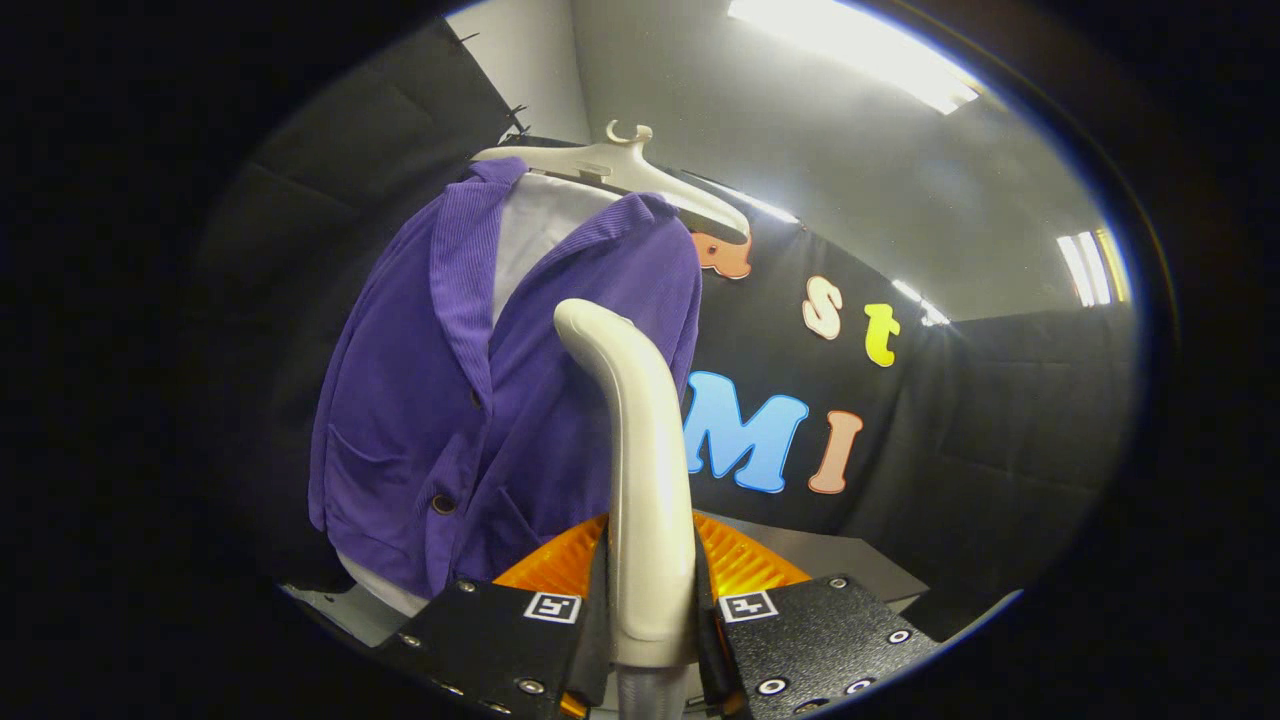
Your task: Iron the clothes twice with a garment steamer, once on the left side and once on the right side.
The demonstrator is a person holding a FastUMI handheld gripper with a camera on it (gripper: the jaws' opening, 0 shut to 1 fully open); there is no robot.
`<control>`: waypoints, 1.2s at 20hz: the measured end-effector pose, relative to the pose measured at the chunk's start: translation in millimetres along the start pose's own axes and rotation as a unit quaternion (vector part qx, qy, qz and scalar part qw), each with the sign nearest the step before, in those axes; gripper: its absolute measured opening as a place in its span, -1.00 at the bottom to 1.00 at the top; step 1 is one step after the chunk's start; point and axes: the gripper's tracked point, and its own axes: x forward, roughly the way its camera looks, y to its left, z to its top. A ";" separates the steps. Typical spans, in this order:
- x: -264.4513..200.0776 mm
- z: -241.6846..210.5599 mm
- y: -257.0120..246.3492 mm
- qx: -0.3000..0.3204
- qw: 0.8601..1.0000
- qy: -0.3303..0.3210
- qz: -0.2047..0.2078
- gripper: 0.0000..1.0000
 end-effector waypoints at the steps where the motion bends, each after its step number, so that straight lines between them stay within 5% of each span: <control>1: -0.4 -11.9 4.0 -0.006 1.000 0.006 0.001 -0.29; 24: -47.9 -151.2 40.7 -0.025 0.992 0.114 0.046 -0.28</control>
